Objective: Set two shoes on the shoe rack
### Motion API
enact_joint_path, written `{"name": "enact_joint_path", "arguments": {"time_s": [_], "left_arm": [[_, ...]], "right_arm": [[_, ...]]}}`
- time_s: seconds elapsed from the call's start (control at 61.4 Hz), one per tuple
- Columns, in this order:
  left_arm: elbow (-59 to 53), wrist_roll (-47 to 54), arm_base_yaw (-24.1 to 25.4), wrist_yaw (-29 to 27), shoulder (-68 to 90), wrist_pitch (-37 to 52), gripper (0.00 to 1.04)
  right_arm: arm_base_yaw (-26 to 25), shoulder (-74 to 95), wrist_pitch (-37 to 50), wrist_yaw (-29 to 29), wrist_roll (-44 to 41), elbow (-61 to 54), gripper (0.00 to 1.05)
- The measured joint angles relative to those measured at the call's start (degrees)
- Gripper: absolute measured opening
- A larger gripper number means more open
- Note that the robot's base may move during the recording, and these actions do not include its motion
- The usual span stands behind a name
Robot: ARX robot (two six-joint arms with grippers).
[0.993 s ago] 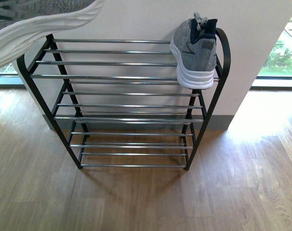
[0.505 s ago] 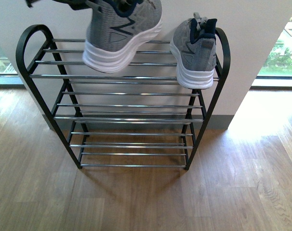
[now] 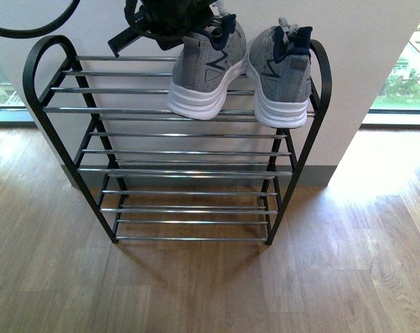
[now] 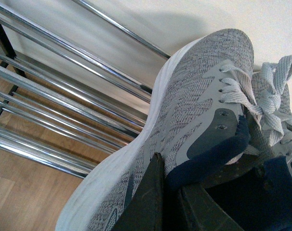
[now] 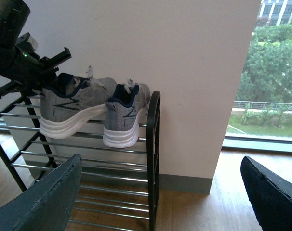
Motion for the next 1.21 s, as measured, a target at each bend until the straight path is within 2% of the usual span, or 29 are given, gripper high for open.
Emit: {"name": "enact_joint_path", "arguments": {"time_s": [0.358,0.586,0.863,0.977,1.205], "left_arm": [[2.9,-4.0,-0.4,0.3,3.5,-0.6,0.03],[2.7,-6.0,-0.7,1.2,3.4,0.8,0.42],[-9.1,-6.2,-0.3,-3.9,-9.2,2.0,0.97],[-16.1,-4.7,0.8,-5.5,-16.8,2.6,0.95],[-32.8,4.4,3.3,-9.5,-36.4,5.7,0.95]], "right_arm": [[0.0,0.0,0.0,0.0,0.0,0.0,0.95],[0.0,0.0,0.0,0.0,0.0,0.0,0.95],[0.0,0.0,0.0,0.0,0.0,0.0,0.95],[0.0,0.0,0.0,0.0,0.0,0.0,0.95],[0.0,0.0,0.0,0.0,0.0,0.0,0.95]]}}
